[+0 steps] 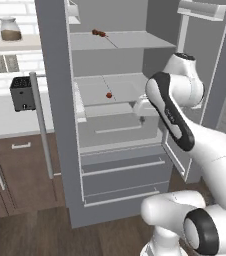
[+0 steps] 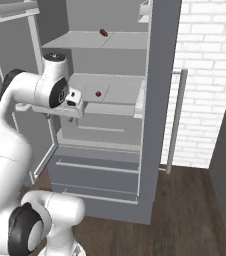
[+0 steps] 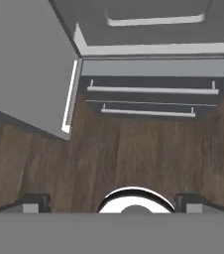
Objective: Take the strawberry from the fridge and place it on top of the pancake, located on the dining counter.
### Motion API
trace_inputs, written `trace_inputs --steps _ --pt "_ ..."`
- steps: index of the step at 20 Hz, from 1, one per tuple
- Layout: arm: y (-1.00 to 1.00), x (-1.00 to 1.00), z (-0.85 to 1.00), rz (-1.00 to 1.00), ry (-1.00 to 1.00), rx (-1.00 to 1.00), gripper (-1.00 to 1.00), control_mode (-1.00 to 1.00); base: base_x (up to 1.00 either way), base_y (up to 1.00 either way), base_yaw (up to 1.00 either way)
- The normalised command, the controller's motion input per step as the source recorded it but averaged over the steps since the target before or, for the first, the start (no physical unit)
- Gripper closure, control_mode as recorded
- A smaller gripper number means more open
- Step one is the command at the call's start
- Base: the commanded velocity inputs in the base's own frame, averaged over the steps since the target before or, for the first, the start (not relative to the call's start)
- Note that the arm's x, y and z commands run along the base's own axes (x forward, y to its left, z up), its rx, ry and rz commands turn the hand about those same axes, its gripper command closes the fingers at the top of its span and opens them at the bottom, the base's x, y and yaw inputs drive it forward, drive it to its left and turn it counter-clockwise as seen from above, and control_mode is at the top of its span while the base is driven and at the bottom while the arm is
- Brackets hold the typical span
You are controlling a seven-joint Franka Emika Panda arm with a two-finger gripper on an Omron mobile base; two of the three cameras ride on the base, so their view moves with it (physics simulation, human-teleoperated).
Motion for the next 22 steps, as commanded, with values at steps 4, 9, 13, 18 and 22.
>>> trace_inputs --steps 4,9,13,18,22 --pt "-0.15 -0.76 0.0 -0.04 -0.08 -0.01 -1.0 -1.0 0.0 0.0 0.0" --pt "0.0 -0.44 -0.16 -0.19 0.01 -0.11 -1.0 -1.0 0.0 0.0 0.0" --pt "-0.03 -0.03 -0.31 -0.11 0.0 -0.08 -1.0 -1.0 0.0 0.0 0.0" --pt "-0.03 -0.06 -0.26 0.0 -0.02 0.0 -1.0 -1.0 0.0 0.0 0.0" --pt "-0.08 -0.48 -0.09 0.0 -0.04 -0.04 -1.0 -1.0 0.0 0.0 0.0"
